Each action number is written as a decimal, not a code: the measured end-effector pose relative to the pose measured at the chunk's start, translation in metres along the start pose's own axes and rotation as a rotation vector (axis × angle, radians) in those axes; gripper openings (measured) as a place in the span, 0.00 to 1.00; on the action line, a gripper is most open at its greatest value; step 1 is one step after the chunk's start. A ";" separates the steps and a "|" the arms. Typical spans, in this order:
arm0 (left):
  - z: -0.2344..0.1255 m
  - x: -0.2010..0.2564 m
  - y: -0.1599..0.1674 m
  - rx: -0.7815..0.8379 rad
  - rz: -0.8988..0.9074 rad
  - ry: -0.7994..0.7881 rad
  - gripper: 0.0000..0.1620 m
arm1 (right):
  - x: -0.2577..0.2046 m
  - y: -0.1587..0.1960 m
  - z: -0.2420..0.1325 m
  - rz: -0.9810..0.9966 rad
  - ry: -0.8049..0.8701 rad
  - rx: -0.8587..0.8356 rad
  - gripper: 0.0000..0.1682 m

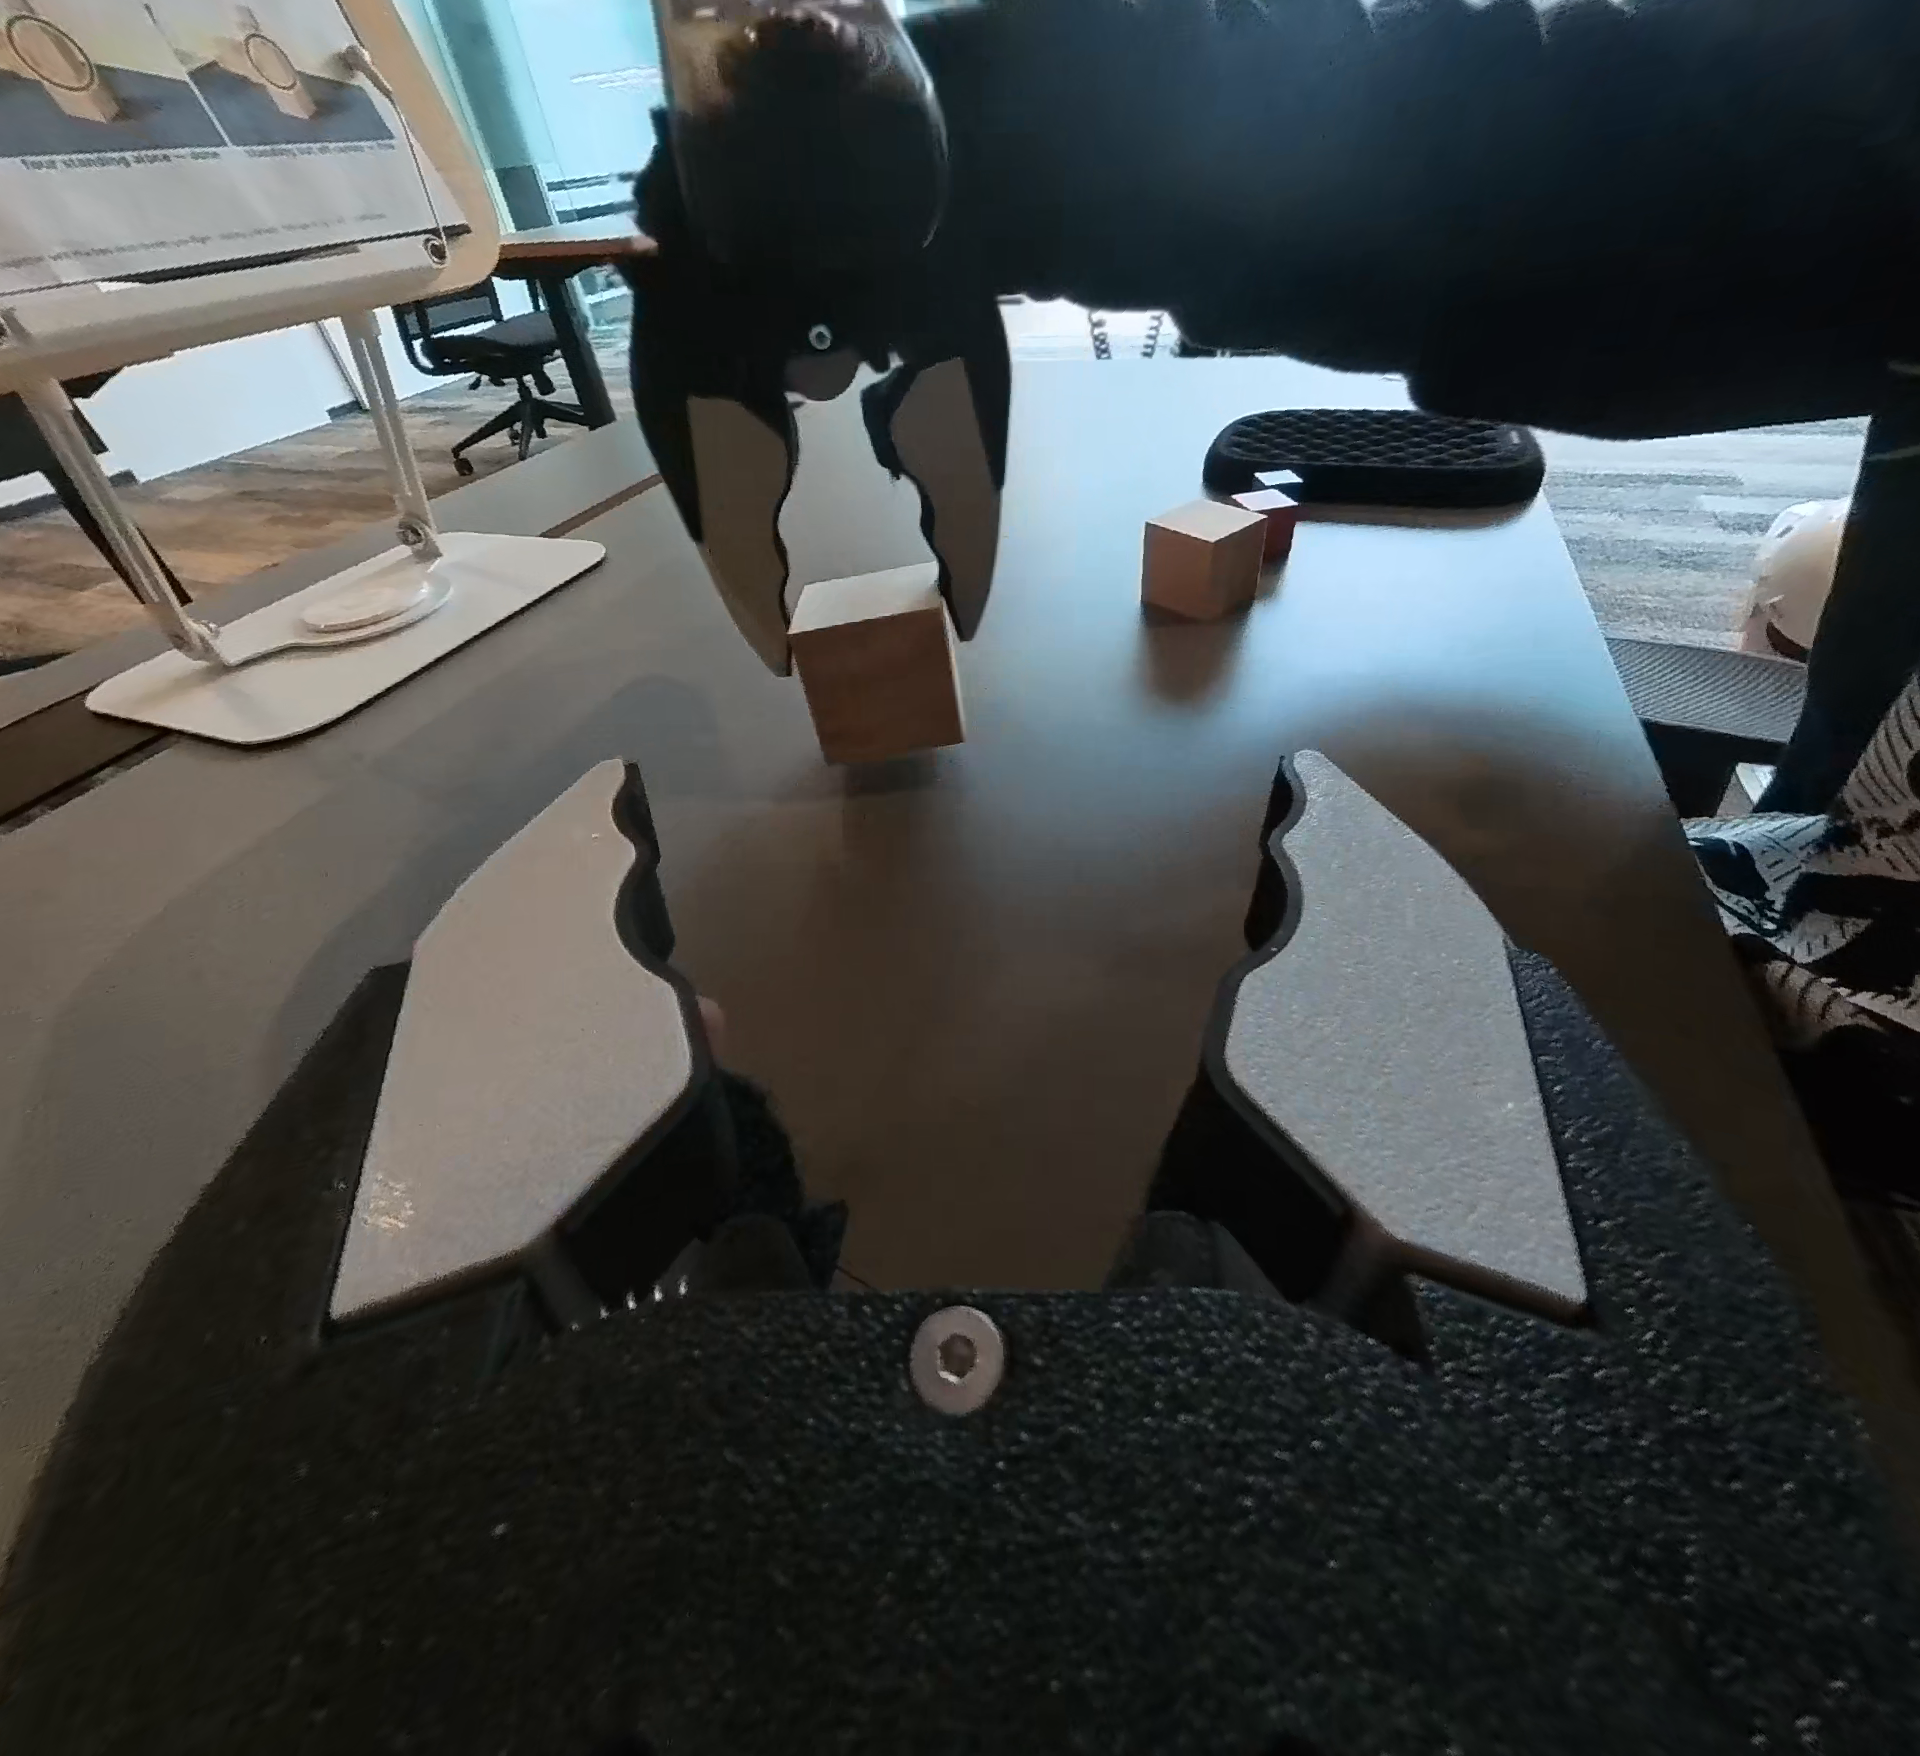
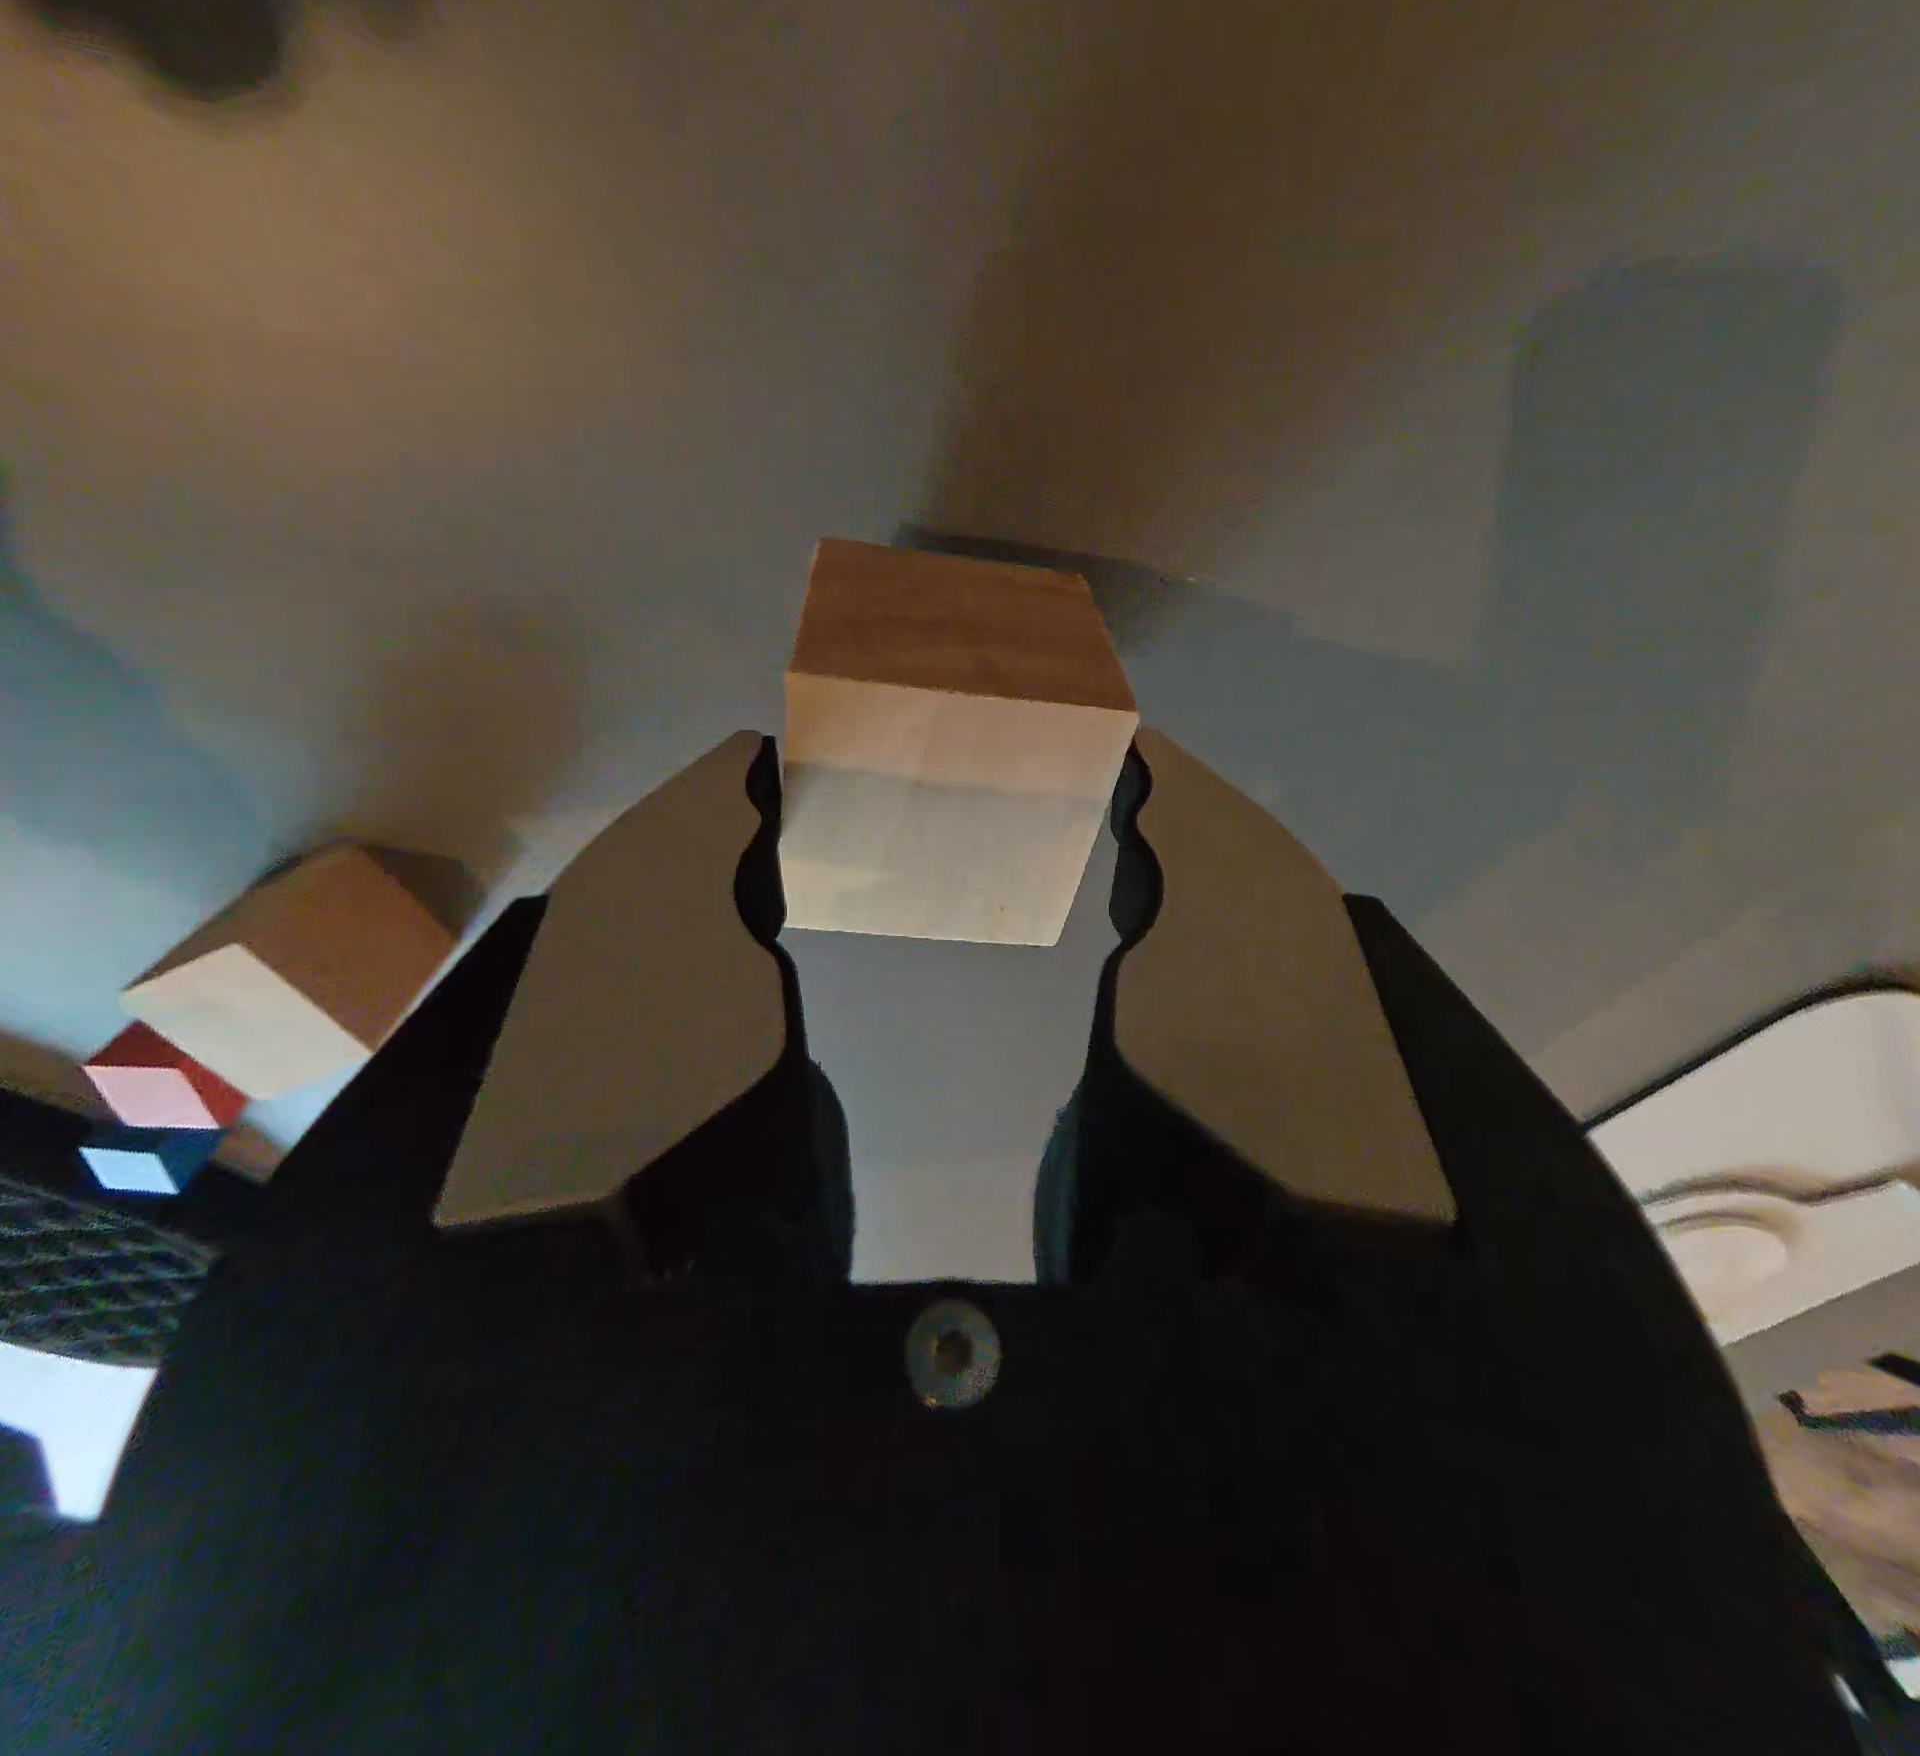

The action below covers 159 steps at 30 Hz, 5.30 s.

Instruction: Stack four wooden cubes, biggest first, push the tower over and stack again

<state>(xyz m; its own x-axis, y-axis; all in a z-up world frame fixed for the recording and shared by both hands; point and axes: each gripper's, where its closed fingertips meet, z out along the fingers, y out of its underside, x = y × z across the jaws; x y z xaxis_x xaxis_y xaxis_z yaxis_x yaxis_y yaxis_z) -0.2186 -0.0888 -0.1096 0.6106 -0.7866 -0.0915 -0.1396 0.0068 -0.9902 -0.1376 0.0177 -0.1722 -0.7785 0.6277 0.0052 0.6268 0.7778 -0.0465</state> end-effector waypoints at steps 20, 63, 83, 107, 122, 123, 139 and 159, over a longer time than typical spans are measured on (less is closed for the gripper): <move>0.000 -0.001 0.001 -0.008 -0.016 0.004 0.67 | 0.021 0.018 0.011 0.028 0.043 -0.133 0.37; -0.003 -0.009 0.000 0.017 -0.082 -0.014 0.67 | -0.169 0.071 0.012 0.044 0.003 -0.035 0.37; -0.002 -0.008 0.000 0.009 -0.074 -0.005 0.65 | -0.102 0.053 -0.043 0.172 0.049 -0.006 0.28; 0.000 -0.009 0.003 -0.020 -0.052 -0.029 0.64 | 0.010 0.018 -0.039 0.488 0.024 -0.109 0.29; 0.000 -0.008 0.002 -0.013 -0.050 -0.022 0.63 | 0.018 0.017 -0.031 0.510 -0.031 -0.067 0.29; 0.000 -0.008 0.002 -0.013 -0.049 -0.021 0.63 | 0.019 0.017 -0.031 0.506 -0.030 -0.065 0.29; 0.000 -0.007 0.002 -0.014 -0.044 -0.014 0.63 | 0.022 0.013 -0.050 0.561 0.051 0.017 0.47; 0.001 -0.006 0.003 -0.022 -0.042 -0.014 0.61 | -0.151 0.081 -0.076 0.927 0.326 0.168 0.47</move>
<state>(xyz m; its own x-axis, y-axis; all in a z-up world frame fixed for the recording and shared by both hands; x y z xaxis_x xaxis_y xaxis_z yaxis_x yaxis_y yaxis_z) -0.2226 -0.0833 -0.1124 0.6271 -0.7772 -0.0518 -0.1308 -0.0395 -0.9906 0.0328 -0.0114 -0.1007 0.0792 0.9826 0.1680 0.9500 -0.0233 -0.3115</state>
